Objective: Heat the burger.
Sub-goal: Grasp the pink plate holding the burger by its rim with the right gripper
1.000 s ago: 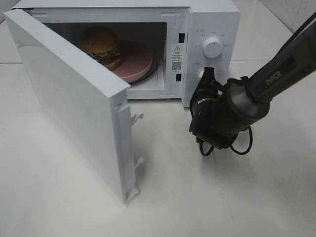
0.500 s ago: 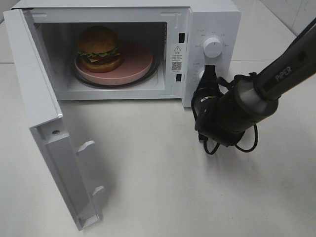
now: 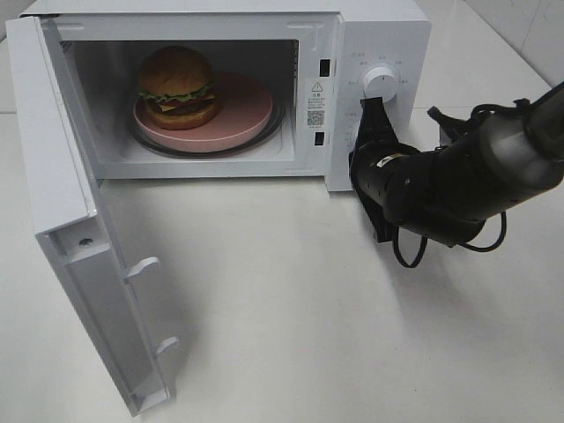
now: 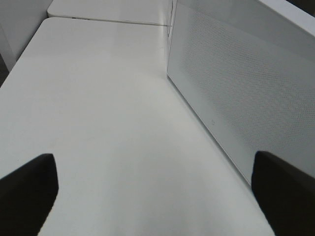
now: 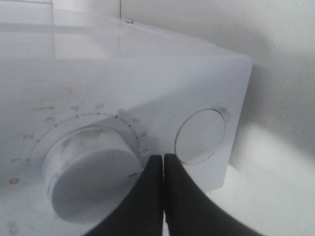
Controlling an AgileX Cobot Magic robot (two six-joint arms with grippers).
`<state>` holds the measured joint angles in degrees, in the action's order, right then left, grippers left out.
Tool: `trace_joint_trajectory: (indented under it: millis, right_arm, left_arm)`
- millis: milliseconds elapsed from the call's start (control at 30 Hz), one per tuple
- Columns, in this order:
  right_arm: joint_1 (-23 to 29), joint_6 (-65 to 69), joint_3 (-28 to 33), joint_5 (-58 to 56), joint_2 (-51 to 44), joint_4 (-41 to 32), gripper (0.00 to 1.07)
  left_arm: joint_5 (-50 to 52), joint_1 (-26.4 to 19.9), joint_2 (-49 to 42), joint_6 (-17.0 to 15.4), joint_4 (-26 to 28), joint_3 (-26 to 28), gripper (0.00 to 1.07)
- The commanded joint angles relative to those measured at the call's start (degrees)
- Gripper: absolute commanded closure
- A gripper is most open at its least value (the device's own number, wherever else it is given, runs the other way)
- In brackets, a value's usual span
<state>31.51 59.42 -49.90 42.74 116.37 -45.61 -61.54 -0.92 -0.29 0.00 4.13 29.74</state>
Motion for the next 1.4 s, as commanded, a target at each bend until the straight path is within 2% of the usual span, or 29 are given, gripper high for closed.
trace_joint_trajectory:
  millis: [33, 200, 267, 367, 533, 633, 700, 800, 867, 900, 1033, 1167, 1400]
  right_arm:
    - [0.0, -3.9, 0.9, -1.8, -2.2, 2.1, 1.07]
    - [0.0, -8.3, 2.6, -9.4, -5.8, 5.4, 1.07]
    - [0.0, -14.8, 3.2, -16.2, -8.4, 6.8, 1.06]
    - [0.0, -16.6, 3.2, -18.2, -8.9, 6.9, 1.06]
    - [0.0, -32.0, 3.2, -28.3, -12.5, 9.3, 1.04]
    - [0.0, -34.1, 3.2, -29.9, -12.9, 10.5, 1.04]
    - [-0.1, -40.7, 2.9, -37.1, -14.4, 15.8, 1.03]
    - [-0.2, -41.9, 2.5, -39.8, -14.7, 17.8, 1.03]
    - [-0.2, -47.0, -0.1, -51.3, -15.0, 24.9, 1.03]
    - [-0.2, -47.0, -0.1, -51.3, -15.0, 24.9, 1.03]
    - [-0.2, -54.9, -4.6, -64.3, -15.0, 29.8, 1.02]
    - [-0.2, -61.6, -7.2, -70.9, -15.0, 30.0, 1.01]
    - [-0.2, -91.5, -12.8, -88.0, -15.0, 30.0, 1.01]
  left_arm:
    - [0.5, -0.2, -0.9, 0.0, 0.5, -0.2, 0.06]
    - [0.5, -0.2, -0.9, 0.0, 0.5, -0.2, 0.06]
    - [0.5, -0.2, -0.9, 0.0, 0.5, -0.2, 0.06]
    - [0.5, -0.2, -0.9, 0.0, 0.5, -0.2, 0.06]
    - [0.5, -0.2, -0.9, 0.0, 0.5, -0.2, 0.06]
    - [0.5, -0.2, -0.9, 0.0, 0.5, -0.2, 0.06]
    - [0.5, -0.2, -0.9, 0.0, 0.5, -0.2, 0.06]
    - [0.5, -0.2, -0.9, 0.0, 0.5, -0.2, 0.06]
    - [0.5, -0.2, -0.9, 0.0, 0.5, -0.2, 0.06]
    - [0.5, -0.2, -0.9, 0.0, 0.5, -0.2, 0.06]
    - [0.5, -0.2, -0.9, 0.0, 0.5, -0.2, 0.06]
    - [0.5, -0.2, -0.9, 0.0, 0.5, -0.2, 0.06]
    - [0.5, -0.2, -0.9, 0.0, 0.5, -0.2, 0.06]
